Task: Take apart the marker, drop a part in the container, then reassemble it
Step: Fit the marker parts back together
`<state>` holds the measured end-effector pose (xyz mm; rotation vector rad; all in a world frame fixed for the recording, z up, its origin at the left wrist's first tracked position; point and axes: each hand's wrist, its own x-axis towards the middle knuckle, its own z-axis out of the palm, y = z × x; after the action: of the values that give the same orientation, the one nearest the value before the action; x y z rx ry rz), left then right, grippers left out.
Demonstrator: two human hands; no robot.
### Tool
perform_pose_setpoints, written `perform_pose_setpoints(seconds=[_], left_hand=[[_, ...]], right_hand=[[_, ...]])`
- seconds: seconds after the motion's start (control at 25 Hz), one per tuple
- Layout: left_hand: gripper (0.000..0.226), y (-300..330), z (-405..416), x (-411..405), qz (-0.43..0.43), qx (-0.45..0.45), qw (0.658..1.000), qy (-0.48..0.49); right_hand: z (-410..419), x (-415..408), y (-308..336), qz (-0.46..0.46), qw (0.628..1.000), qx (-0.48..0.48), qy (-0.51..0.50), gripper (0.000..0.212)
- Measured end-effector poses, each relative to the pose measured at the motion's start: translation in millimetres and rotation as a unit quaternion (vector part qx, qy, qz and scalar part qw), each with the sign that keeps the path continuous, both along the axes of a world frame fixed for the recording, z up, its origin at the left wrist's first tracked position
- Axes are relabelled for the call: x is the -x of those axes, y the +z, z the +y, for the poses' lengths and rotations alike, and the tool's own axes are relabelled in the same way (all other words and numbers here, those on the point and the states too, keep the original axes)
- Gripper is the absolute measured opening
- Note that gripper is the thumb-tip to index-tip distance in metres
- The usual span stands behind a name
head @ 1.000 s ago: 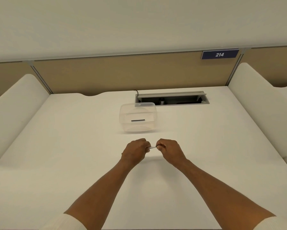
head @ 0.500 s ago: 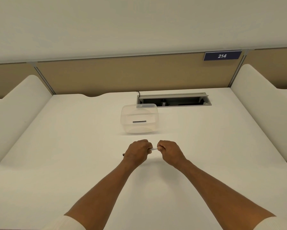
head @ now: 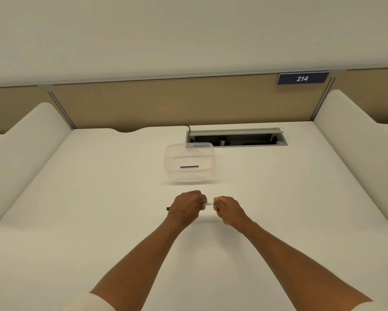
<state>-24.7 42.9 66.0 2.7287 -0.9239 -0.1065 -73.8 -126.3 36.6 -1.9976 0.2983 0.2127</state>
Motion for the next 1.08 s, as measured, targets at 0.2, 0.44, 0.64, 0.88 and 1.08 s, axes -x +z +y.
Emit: perform_pose_setpoints(seconds=[0.2, 0.44, 0.64, 0.88, 1.08], left_hand=[[0.014, 3, 1, -3, -0.007, -0.002, 1.000, -0.003], [0.014, 7, -7, -1, -0.016, 0.009, 1.000, -0.016], [0.009, 1, -8, 3, -0.009, 0.017, 1.000, 0.001], [0.007, 3, -3, -1, -0.007, 0.014, 1.000, 0.008], [0.008, 6, -6, -1, -0.024, 0.009, 1.000, 0.001]], right_hand=[[-15, 2, -1, -0.101, 0.994, 0.029, 0.014, 0.023], [-19, -5, 6, -0.158, 0.956, 0.225, 0.106, 0.023], [-13, -3, 2, -0.111, 0.954, 0.270, 0.073, 0.037], [-12, -1, -4, -0.111, 0.964, 0.226, 0.088, 0.036], [-9, -9, 7, -0.061, 0.988, 0.137, 0.047, 0.039]])
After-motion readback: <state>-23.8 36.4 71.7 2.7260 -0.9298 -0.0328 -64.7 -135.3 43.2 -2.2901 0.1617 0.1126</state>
